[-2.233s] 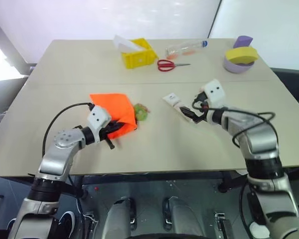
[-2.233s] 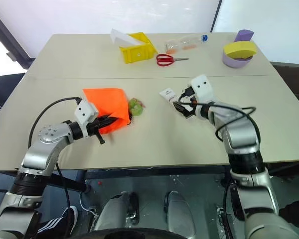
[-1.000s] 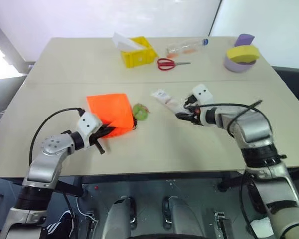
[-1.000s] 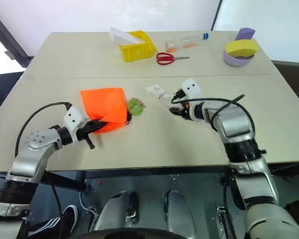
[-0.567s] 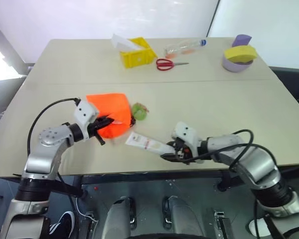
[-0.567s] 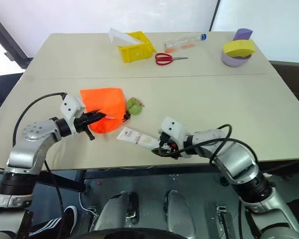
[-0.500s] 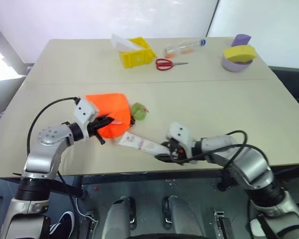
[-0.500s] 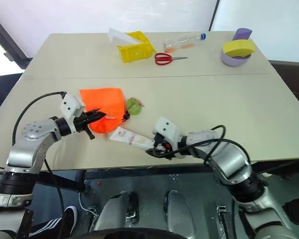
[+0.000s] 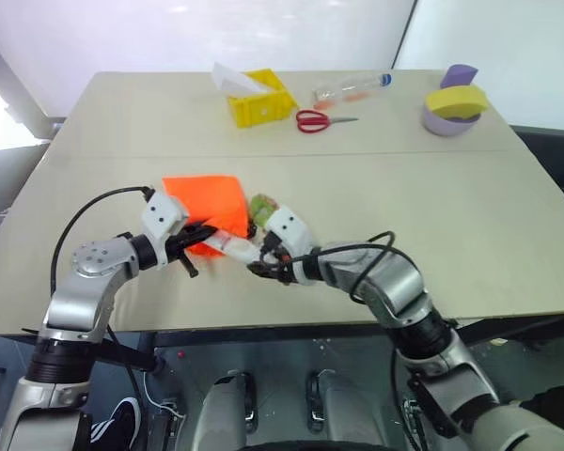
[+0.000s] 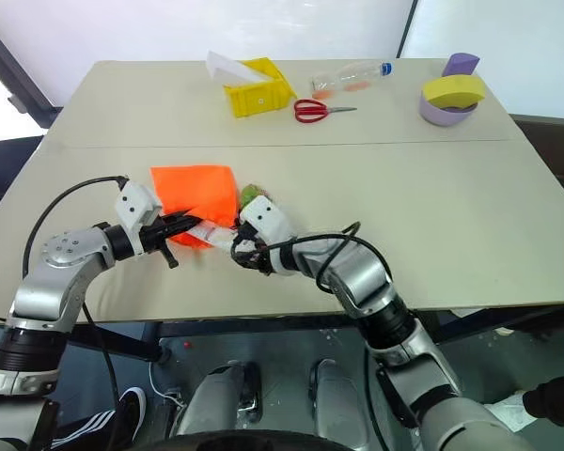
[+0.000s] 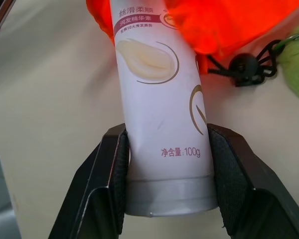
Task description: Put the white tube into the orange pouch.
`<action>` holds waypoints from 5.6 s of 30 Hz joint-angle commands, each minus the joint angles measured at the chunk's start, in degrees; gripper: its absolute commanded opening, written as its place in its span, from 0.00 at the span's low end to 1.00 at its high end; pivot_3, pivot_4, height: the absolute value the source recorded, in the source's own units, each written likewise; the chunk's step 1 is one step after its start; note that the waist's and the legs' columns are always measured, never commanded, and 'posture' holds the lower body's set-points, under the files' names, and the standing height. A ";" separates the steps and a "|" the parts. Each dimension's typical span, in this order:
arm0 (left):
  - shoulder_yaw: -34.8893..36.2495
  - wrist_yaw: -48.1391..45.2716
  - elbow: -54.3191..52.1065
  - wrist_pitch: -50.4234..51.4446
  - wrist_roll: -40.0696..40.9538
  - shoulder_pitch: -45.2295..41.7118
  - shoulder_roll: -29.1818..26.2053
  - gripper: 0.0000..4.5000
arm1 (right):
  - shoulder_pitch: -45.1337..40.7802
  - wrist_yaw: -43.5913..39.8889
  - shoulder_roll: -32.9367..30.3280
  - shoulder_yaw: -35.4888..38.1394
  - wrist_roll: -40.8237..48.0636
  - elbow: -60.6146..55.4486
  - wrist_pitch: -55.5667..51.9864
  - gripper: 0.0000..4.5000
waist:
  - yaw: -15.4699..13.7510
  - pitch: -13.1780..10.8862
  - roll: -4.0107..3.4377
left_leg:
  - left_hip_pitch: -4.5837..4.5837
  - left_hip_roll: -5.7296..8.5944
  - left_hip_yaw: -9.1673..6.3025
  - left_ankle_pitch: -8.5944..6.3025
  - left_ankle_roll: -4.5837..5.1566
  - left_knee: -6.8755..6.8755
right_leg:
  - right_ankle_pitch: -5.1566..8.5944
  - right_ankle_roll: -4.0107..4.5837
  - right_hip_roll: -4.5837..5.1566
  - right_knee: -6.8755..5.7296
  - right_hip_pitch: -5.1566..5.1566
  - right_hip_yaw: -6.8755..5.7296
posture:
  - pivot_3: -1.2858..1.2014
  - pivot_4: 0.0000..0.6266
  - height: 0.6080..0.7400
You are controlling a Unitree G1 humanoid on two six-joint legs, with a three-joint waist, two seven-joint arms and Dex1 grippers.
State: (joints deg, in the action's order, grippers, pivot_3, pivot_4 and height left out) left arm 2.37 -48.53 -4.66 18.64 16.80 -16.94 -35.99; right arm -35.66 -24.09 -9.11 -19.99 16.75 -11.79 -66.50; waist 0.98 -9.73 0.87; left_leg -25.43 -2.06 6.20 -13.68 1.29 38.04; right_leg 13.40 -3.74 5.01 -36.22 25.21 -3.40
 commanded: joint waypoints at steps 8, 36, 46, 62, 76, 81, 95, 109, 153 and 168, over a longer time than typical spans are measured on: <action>-0.31 -0.38 -1.93 -0.13 -0.46 2.23 -0.84 0.00 | -5.47 8.49 10.15 6.71 -0.47 4.03 -3.02 0.39 | 0.17 0.00 0.00 | -0.01 0.00 -0.01 0.00 -0.05 -0.05 | 0.00 0.01 0.02 -0.02 0.06 0.05 | 0.52 0.24 1.00; -0.95 2.18 -6.53 6.73 2.43 1.26 3.26 0.00 | -9.36 0.88 6.61 -9.11 -7.05 10.56 6.53 0.39 | 1.27 -0.01 -0.02 | -0.05 0.01 -0.01 -0.01 -0.06 -0.11 | 0.00 0.02 0.06 0.02 0.10 0.05 | 0.52 0.24 1.00; 0.26 1.65 -7.68 7.53 3.78 1.66 3.91 0.00 | -8.13 -2.78 5.29 -12.19 -9.87 10.48 9.51 0.39 | 1.48 -0.01 -0.02 | -0.04 0.00 -0.02 -0.02 -0.07 -0.12 | 0.00 0.02 0.06 0.01 0.11 0.05 | 0.52 0.24 1.00; 1.57 1.42 -6.86 6.60 4.83 1.59 3.27 0.00 | -6.77 -5.28 0.39 -7.94 -12.96 11.69 14.47 0.39 | 1.48 -0.01 -0.02 | -0.04 0.02 -0.04 -0.11 -0.24 -0.32 | 0.00 0.03 0.19 0.08 0.19 0.08 | 0.52 0.24 1.00; -0.40 2.02 -7.11 6.39 4.12 2.50 2.96 0.00 | -9.07 -1.48 9.76 -7.19 -13.88 15.72 16.08 0.39 | 1.58 -0.01 -0.02 | 0.02 0.08 -0.03 0.20 -0.39 -0.87 | 0.00 0.03 0.18 0.12 0.33 -0.01 | 0.52 0.24 1.00; -0.65 2.16 -7.98 6.60 4.30 3.36 2.88 0.00 | -10.41 -0.02 12.17 -5.31 -13.86 18.85 17.70 0.39 | 1.58 -0.01 -0.02 | 0.03 0.09 -0.04 0.20 -0.40 -0.87 | 0.00 0.03 0.19 0.10 0.33 -0.03 | 0.52 0.24 1.00; -0.86 2.49 -7.46 6.46 4.02 2.88 3.07 0.00 | -9.55 -1.40 16.38 -3.83 -11.70 19.48 16.75 0.62 | 1.57 -0.01 -0.02 | 0.04 0.07 -0.03 0.23 -0.37 -0.85 | -0.08 -0.11 0.07 0.09 0.30 -0.04 | 0.52 0.24 1.00; -0.88 2.54 -6.95 5.54 3.46 4.06 2.91 0.00 | -6.31 -11.34 4.52 -5.84 -7.26 4.21 10.27 1.00 | 1.44 0.00 0.00 | 0.05 0.07 -0.04 0.26 -0.31 -0.75 | -0.10 -0.17 -0.01 0.09 0.21 -0.12 | 0.52 0.24 1.00; -3.63 1.17 -5.85 -0.80 -0.50 7.43 1.24 0.00 | -17.97 4.45 6.41 13.64 -9.28 40.64 28.33 1.00 | 1.38 0.01 -0.01 | 0.13 0.05 -0.02 0.63 -0.26 -0.77 | -0.19 -0.05 -0.04 0.00 0.16 -0.14 | 0.52 0.24 1.00; -3.44 1.99 -7.50 0.69 0.37 7.81 1.38 0.00 | -15.79 4.93 9.67 9.59 -13.39 41.79 27.88 0.47 | 1.44 0.01 0.00 | 0.14 0.04 -0.02 0.66 -0.28 -0.78 | -0.19 -0.05 -0.06 -0.02 0.15 -0.14 | 0.52 0.24 1.00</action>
State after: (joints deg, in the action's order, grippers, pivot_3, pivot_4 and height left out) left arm -0.83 -46.18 -10.58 18.76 16.78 -9.57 -34.73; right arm -51.83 -18.91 0.68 -10.11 3.79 31.69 -38.50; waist 2.42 -9.72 0.86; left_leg -25.29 -2.01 6.18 -13.03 1.02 37.26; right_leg 13.21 -3.79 4.96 -36.24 25.36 -3.54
